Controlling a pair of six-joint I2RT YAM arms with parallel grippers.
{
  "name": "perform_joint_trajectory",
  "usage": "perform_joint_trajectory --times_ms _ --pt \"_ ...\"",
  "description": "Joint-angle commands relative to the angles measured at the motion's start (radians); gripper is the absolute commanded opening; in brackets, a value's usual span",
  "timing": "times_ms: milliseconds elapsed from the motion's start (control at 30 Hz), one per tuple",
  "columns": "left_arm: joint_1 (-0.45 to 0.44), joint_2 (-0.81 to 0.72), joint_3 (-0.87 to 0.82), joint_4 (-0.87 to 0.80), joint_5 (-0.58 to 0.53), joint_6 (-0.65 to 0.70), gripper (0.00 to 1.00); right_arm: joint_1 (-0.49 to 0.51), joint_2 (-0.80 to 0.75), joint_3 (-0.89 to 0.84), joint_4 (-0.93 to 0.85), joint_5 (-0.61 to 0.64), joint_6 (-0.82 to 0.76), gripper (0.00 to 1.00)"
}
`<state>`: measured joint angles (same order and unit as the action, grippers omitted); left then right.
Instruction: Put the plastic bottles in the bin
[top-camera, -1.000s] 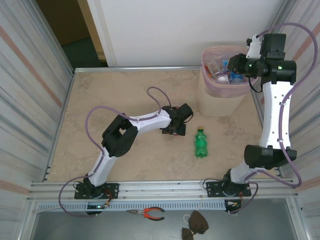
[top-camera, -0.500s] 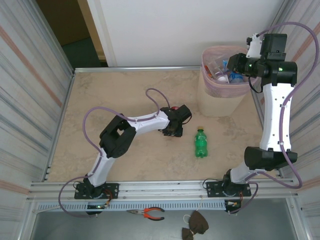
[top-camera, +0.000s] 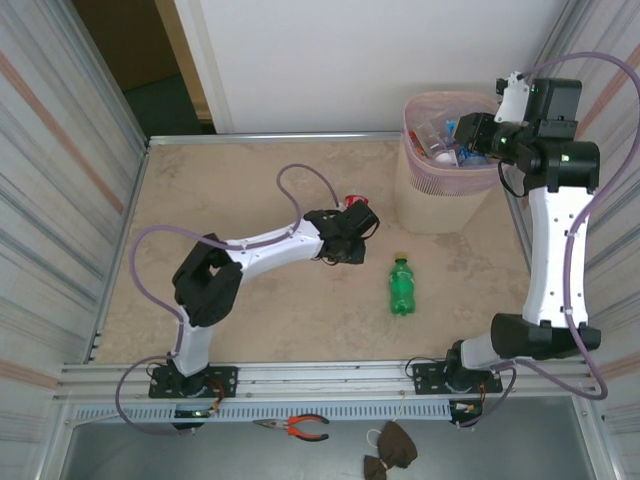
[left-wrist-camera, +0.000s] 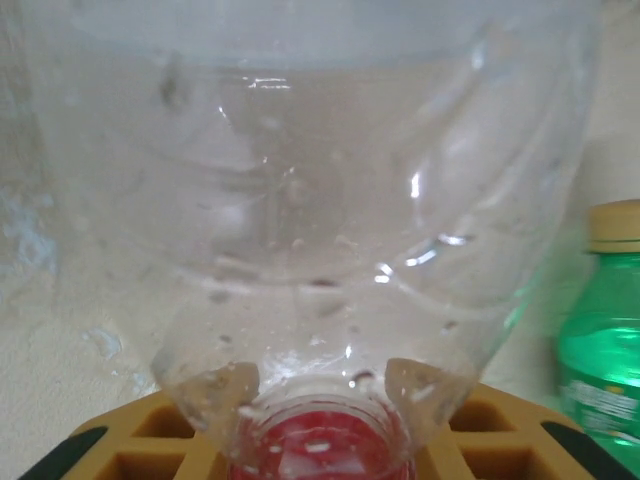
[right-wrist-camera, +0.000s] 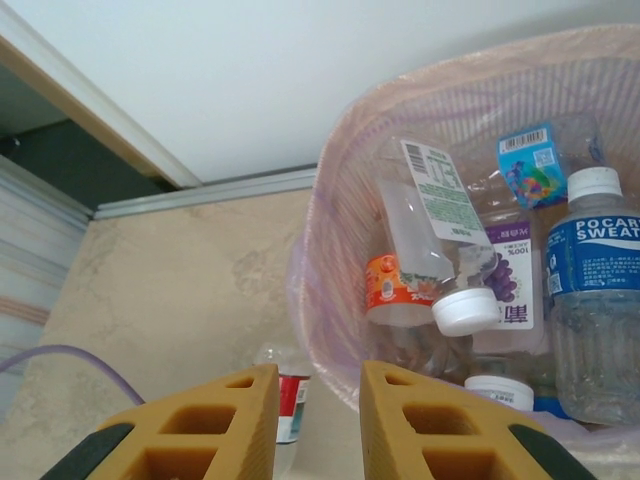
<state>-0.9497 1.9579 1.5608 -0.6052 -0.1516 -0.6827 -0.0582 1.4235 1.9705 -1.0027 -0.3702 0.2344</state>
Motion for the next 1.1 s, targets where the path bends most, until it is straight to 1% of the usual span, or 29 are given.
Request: perform_joint_trajectory --times_ms 0,67,200,333,367,433,533,633,733,867,1000,1067 --pt "-0.018 -0.102 -0.040 0.121 -0.046 0.097 0.26 0.008 -0.085 -0.080 0.130 -0.062 0.027 0.27" --pt "-0.018 -0.158 -0.077 0.210 -0.030 0.144 0.26 0.008 -0.140 -0.168 0.214 -0.103 0.037 0.29" --pt "-0.017 -0.254 -0.155 0.384 0.022 0.237 0.25 0.007 -0.228 -0.282 0.362 -0.188 0.078 0.34" --pt "-0.015 -0.336 -0.213 0.551 0.108 0.331 0.25 0.008 -0.298 -0.375 0.510 -0.286 0.136 0.40" --pt "-0.014 -0.356 -0.226 0.592 0.145 0.357 0.26 0.008 -0.315 -0.401 0.550 -0.312 0.151 0.43" --pt "-0.007 -0.386 -0.250 0.669 0.241 0.396 0.26 0.008 -0.341 -0.440 0.624 -0.353 0.186 0.51" --pt "0.005 -0.418 -0.268 0.771 0.363 0.432 0.26 0.014 -0.370 -0.487 0.717 -0.410 0.231 0.56" --pt "0.015 -0.441 -0.264 0.842 0.447 0.454 0.25 0.032 -0.404 -0.549 0.827 -0.451 0.270 0.60" --pt "0.016 -0.460 -0.256 0.902 0.494 0.471 0.25 0.077 -0.455 -0.632 0.938 -0.453 0.272 0.63" --pt "0.017 -0.485 -0.245 0.962 0.545 0.496 0.23 0.176 -0.518 -0.722 1.044 -0.429 0.227 0.69" --pt "0.016 -0.505 -0.222 0.975 0.630 0.533 0.22 0.273 -0.550 -0.746 1.050 -0.452 0.138 0.76" --pt "0.017 -0.512 -0.205 0.975 0.698 0.561 0.21 0.315 -0.558 -0.743 1.024 -0.479 0.066 0.76"
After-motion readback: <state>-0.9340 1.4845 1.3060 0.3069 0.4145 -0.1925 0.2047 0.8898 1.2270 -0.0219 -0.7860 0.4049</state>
